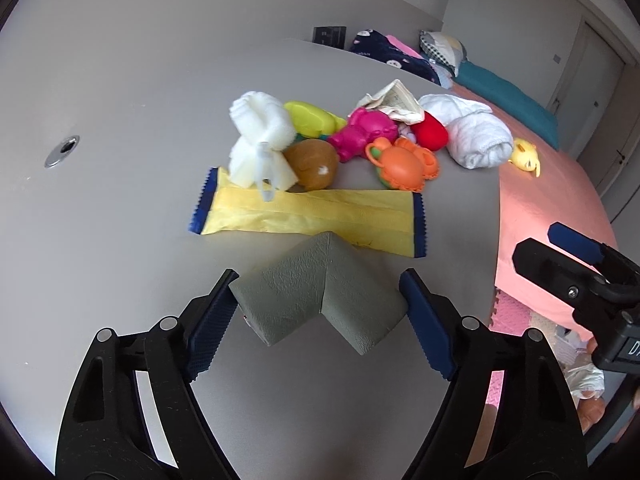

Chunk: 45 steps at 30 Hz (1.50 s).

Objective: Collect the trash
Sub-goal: 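Close the left gripper on the grey foam corner piece, then grasp the yellow packet with the right gripper while the left gripper holds the grey foam, then carry both items over the black bin and open both grippers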

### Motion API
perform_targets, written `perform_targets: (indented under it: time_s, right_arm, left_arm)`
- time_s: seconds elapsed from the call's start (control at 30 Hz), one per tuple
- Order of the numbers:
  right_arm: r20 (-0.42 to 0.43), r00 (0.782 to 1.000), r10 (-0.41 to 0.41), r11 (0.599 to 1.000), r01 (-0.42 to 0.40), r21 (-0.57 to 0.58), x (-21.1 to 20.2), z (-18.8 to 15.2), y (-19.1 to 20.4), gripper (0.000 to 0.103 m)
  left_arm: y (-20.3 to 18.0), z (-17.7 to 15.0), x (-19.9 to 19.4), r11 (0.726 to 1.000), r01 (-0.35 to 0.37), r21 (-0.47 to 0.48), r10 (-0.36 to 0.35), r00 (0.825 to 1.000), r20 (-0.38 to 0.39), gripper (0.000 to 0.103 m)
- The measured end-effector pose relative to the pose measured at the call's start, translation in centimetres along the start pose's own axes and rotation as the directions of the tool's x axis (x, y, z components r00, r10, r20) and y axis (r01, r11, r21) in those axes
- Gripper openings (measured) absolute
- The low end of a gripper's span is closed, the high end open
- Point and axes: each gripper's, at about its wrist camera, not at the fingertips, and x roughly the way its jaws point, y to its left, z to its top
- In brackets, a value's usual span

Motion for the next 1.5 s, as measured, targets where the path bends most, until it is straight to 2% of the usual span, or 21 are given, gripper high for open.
perform_targets:
  time_s: [0.07,0.13,0.2,0.27,0.33,0.43,0.67,0.7,0.8,0.83,0.9,1.17,1.5]
  right_arm:
    - [-0.009,1.0,0.03,1.0,-0.03,-0.007,0.5,0.1,0.6,0.101]
    - [-0.016,0.998,0.067,0.998,-0.067,-0.007,1.0,0.3,1.2,0.096]
    - [-0.03,0.994,0.104,0.995,-0.104,-0.001,1.8,0.4,1.6,0.095]
    - [-0.059,0.988,0.143,0.99,-0.143,0.013,2.9,0.6,1.9,0.09]
    - [-0.071,0.981,0.179,0.984,-0.177,0.028,3.9,0.7,2.2,0.078]
    - [-0.099,0.976,0.193,0.981,-0.19,0.037,5.4,0.8,2.6,0.068]
    - [-0.097,0.977,0.19,0.982,-0.19,0.014,6.6,1.4,3.6,0.047]
    - [-0.099,0.976,0.193,0.981,-0.193,0.009,6.7,1.5,3.8,0.042]
    - [-0.117,0.97,0.213,0.977,-0.213,0.007,7.3,1.5,4.1,0.01]
    - [-0.123,0.966,0.227,0.974,-0.227,0.013,7.4,1.4,4.2,0.005]
    - [-0.127,0.962,0.24,0.97,-0.241,0.003,7.1,1.2,4.5,0.003]
    - [-0.042,0.976,0.215,0.975,-0.217,-0.044,3.4,1.0,4.8,0.001]
    - [0.082,0.987,0.139,0.99,-0.139,-0.003,-2.4,0.9,1.2,0.001]
  left_arm:
    - [0.4,-0.1,-0.5,1.0,-0.015,0.006,0.015,1.0,0.003,0.078]
    - [1.1,-0.2,-1.3,1.0,-0.029,0.004,0.029,1.0,0.012,0.078]
    - [2.0,-0.4,-2.0,0.999,-0.038,-0.004,0.038,0.999,0.017,0.078]
    - [2.8,-0.5,-2.5,0.999,-0.049,-0.012,0.049,0.999,0.022,0.078]
    - [3.7,-0.7,-2.8,0.998,-0.058,-0.029,0.058,0.998,0.031,0.078]
    - [4.7,-0.7,-3.0,0.997,-0.066,-0.046,0.068,0.997,0.037,0.078]
    - [5.3,-0.7,-2.4,0.997,-0.064,-0.044,0.065,0.998,0.022,0.078]
    - [5.2,-0.7,-2.3,0.997,-0.062,-0.043,0.063,0.998,0.019,0.078]
    - [5.2,-0.7,-2.3,0.997,-0.06,-0.041,0.061,0.998,0.019,0.078]
    - [5.2,-0.7,-2.3,0.997,-0.06,-0.041,0.061,0.998,0.018,0.078]
    - [5.1,-0.8,-2.3,0.997,-0.061,-0.041,0.062,0.998,0.016,0.078]
    - [4.0,-0.7,-3.1,0.998,-0.058,-0.015,0.059,0.998,0.038,0.078]
    - [-0.1,-0.4,-4.8,0.999,-0.016,0.048,0.012,0.997,0.076,0.078]
